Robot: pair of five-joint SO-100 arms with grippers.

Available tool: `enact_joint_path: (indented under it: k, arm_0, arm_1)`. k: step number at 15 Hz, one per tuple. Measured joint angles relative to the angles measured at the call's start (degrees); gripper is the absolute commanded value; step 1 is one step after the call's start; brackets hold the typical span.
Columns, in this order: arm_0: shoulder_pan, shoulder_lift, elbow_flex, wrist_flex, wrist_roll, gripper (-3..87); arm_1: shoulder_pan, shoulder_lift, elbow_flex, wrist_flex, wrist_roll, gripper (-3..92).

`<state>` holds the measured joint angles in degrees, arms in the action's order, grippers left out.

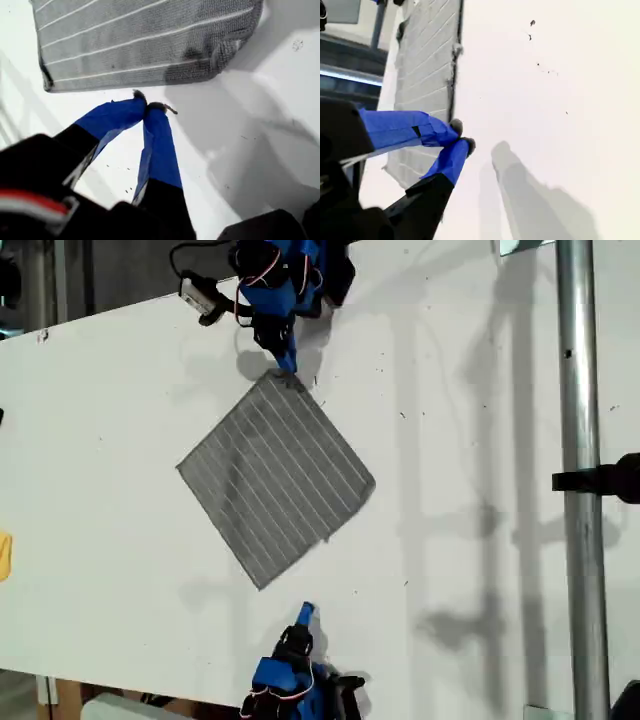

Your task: Grasp corners of a towel and fold twice.

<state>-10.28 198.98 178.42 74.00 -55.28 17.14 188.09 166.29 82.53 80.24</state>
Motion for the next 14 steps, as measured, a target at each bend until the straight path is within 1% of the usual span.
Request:
enact_joint_path:
  k: [1, 2, 3, 4, 5, 8, 10, 12, 14]
  arm_0:
    - [-0.09, 0.0, 0.0, 0.0, -0.62, -2.3]
    - [-2.37, 0.0, 0.0, 0.0, -7.29, -2.3]
    - [-3.16, 0.0, 0.0, 0.0, -17.14, -2.3]
    - [-3.78, 0.0, 0.0, 0.0, -21.45, -2.3]
    - [-3.78, 0.0, 0.0, 0.0, -22.94, -2.3]
    - [-3.52, 0.0, 0.0, 0.0, -23.99, -1.0]
    - [-3.52, 0.0, 0.0, 0.0, -25.14, -2.6]
    - [-2.37, 0.0, -0.26, -0.18, -28.39, -2.6]
    - [0.0, -0.09, -1.93, -0.44, -32.17, -2.6]
  arm_1:
    - [-0.79, 0.35, 0.0, 0.18, 0.88, 0.5]
    - [-4.75, 0.35, 0.0, 0.09, 1.76, 0.7]
    - [-5.01, 0.53, 0.0, 0.09, 2.02, 0.8]
    - [-5.01, 0.53, 0.0, 0.09, 2.11, 0.8]
    - [-5.36, 0.53, 0.0, 0.09, 2.11, 0.8]
    - [-5.36, 0.53, 0.0, 0.18, 2.11, -0.2]
    - [-5.36, 0.53, 0.0, 0.44, 2.37, -0.2]
    - [-7.03, 0.53, -0.09, 0.88, 4.22, -0.2]
    - [-8.35, 0.44, -2.72, 1.23, 4.39, -0.2]
